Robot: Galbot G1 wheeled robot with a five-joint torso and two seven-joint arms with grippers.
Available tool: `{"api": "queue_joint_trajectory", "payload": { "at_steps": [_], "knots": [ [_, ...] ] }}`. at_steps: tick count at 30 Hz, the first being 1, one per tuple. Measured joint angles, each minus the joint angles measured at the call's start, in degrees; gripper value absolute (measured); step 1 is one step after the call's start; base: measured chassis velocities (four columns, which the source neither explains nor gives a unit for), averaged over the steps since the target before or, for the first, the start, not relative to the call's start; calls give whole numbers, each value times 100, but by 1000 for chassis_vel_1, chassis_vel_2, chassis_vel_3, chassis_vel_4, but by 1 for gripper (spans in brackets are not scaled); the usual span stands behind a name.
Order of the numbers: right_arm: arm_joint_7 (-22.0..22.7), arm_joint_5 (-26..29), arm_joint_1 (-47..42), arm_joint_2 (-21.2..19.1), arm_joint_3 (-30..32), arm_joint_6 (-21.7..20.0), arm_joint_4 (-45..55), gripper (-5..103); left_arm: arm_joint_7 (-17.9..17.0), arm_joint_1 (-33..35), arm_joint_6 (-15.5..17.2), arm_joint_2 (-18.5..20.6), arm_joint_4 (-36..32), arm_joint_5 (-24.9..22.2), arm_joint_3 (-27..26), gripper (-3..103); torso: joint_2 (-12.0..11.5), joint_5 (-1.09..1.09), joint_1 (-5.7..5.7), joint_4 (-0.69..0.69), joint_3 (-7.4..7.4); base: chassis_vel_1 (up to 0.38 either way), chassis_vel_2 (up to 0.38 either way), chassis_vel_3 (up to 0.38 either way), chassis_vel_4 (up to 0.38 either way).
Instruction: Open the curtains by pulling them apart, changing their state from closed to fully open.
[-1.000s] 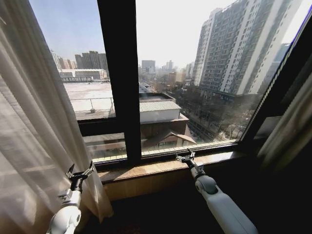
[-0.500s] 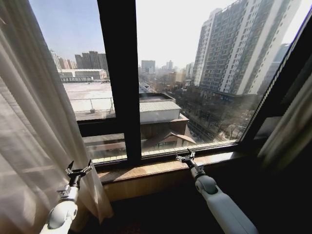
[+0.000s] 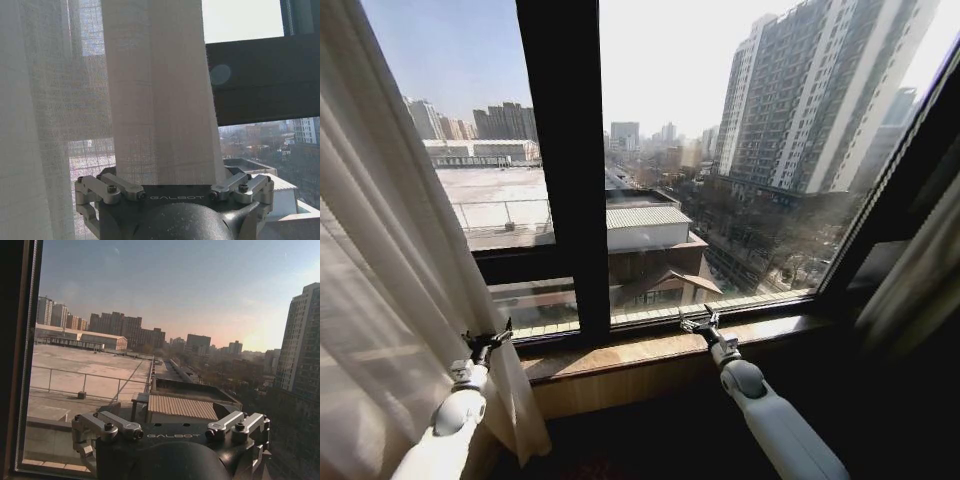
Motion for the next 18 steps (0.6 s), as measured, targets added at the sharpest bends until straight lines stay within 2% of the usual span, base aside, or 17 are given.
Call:
{"api": "queue_joint_trajectory", "payload": {
  "at_steps": [2,5,6,7,10,11,14,16,18],
  "knots": [
    [0,0,0,0,0,0,0,100,18,-15,22,-1,2,-7,-14,103,0,-1,0,1,0,0,0,0,0],
    [0,0,0,0,0,0,0,100,110,14,14,-104,-42,-96,-82,90,0,-1,0,1,0,0,0,0,0],
    [0,0,0,0,0,0,0,100,110,14,14,-104,-42,-96,-82,90,0,-1,0,1,0,0,0,0,0],
    [0,0,0,0,0,0,0,100,110,66,9,-168,-83,-122,-110,85,0,-3,0,1,0,0,0,0,0],
    [0,0,0,0,0,0,0,100,8,205,6,-302,-186,-145,-191,74,0,-2,0,2,0,0,0,0,0],
    [0,0,0,0,0,0,0,100,8,205,6,-302,-186,-145,-191,74,0,-2,0,2,0,0,0,0,0],
    [0,0,0,0,0,0,1,100,-57,259,-7,-321,-196,-158,-281,57,1,-1,0,1,0,0,0,0,0],
    [0,0,0,0,0,0,0,100,-59,261,-18,-315,-182,-163,-306,57,1,-1,0,1,0,0,0,0,0],
    [0,0,0,0,0,0,0,100,-61,262,-43,-280,-140,-172,-368,46,1,-1,0,1,0,0,0,0,0]
  ]
}}
